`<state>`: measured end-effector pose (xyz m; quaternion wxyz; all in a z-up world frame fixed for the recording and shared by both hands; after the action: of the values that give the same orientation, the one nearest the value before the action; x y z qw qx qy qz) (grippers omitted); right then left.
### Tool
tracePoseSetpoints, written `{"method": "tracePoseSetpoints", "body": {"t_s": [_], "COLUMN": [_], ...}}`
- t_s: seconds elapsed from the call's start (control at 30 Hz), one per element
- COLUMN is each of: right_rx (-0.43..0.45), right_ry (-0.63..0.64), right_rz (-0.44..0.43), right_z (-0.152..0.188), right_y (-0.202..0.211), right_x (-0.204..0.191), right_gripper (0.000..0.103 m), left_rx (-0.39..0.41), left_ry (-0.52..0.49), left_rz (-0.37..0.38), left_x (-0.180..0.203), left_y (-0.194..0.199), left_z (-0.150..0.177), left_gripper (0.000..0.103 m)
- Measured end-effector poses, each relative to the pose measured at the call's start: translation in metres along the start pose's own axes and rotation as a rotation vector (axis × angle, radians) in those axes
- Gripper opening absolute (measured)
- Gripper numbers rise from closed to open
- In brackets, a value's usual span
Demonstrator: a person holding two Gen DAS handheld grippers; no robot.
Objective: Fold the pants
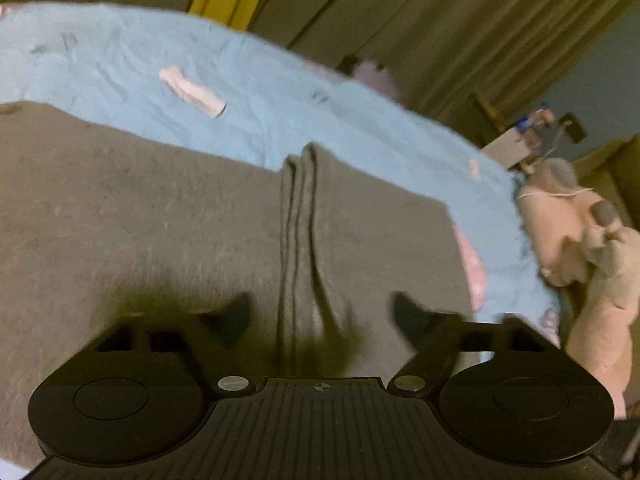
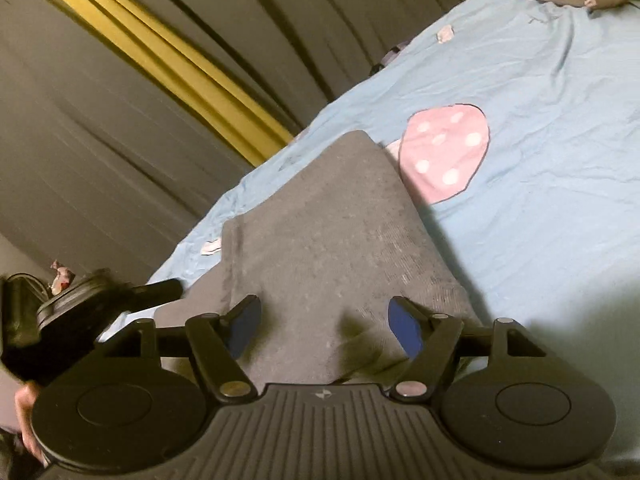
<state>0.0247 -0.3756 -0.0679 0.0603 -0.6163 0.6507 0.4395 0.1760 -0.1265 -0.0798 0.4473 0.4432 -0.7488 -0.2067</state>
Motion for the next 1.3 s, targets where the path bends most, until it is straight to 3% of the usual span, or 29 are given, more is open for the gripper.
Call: {"method": "tracePoseSetpoints", "body": {"t_s": [0.13,0.3,0.33,0.37,0.4,0.47,0.53,0.63,0.77,0.83,0.87,0.93,1.13,1.3], "right_rx": [0.018,0.021,0.022,0.025,0.03,0.051,0.078,0.095,0.083,0.084,0.083,0.09,0.149,0.125], "right_ry": [0.064,0.01,0.007,0.01,0.016,0.034,0.045,0.043,0.048,0.051,0.052,0.054,0.034,0.029], "right_rz": [0.014,0.001,-0.003,-0.006,-0.01,-0.017,-0.016,-0.016,-0.005,-0.005,-0.003,-0.004,-0.007,0.002], "right_z": [-0.001,-0.004,-0.005,-0.005,-0.005,-0.007,-0.01,-0.012,-0.01,-0.01,-0.009,-0.01,-0.017,-0.014], "right_y": [-0.005,-0.001,-0.001,-0.001,-0.001,0.001,0.004,0.003,-0.001,-0.002,-0.002,-0.001,0.007,0.005], "right_x": [-0.008,0.005,0.006,0.005,0.004,0.001,-0.001,0.0,0.001,0.0,0.001,0.0,0.004,0.006], "right_gripper": [0.072,0.073,0.074,0.076,0.077,0.082,0.085,0.088,0.089,0.09,0.09,0.09,0.096,0.096], "left_rx": [-0.073,-0.125,-0.118,-0.117,-0.121,-0.121,-0.102,-0.068,-0.095,-0.107,-0.112,-0.112,-0.067,-0.041], "left_ry": [0.049,0.079,0.077,0.069,0.061,0.059,0.045,0.006,0.055,0.089,0.105,0.131,0.112,0.11], "left_rz": [0.043,0.041,0.043,0.04,0.026,0.025,0.041,0.038,0.022,0.02,0.019,0.045,0.096,0.063], "left_x": [-0.001,-0.012,-0.012,-0.012,-0.011,-0.011,-0.008,-0.002,-0.007,-0.009,-0.01,-0.01,-0.001,-0.017], "left_y": [-0.023,-0.048,-0.049,-0.05,-0.05,-0.051,-0.046,-0.041,-0.053,-0.054,-0.054,-0.049,-0.018,0.004], "left_z": [0.005,0.008,0.007,0.007,0.008,0.008,0.007,0.009,0.013,0.012,0.011,0.009,0.0,-0.009], "left_gripper": [0.066,0.065,0.057,0.041,0.034,0.024,0.022,0.022,0.036,0.031,0.022,0.02,0.018,0.018]}}
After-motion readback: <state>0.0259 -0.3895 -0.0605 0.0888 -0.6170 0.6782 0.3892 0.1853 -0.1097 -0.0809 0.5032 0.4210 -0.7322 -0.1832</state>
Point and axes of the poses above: each gripper's, at about its wrist camera, not at the fingertips, and y roughly against the way its jaws point, x to its right, z to its underside, the point moved 8 cm from there along -y, roughly the way its jaws point, and after that the axes turned 5 degrees about x, right-handed, at the moved point
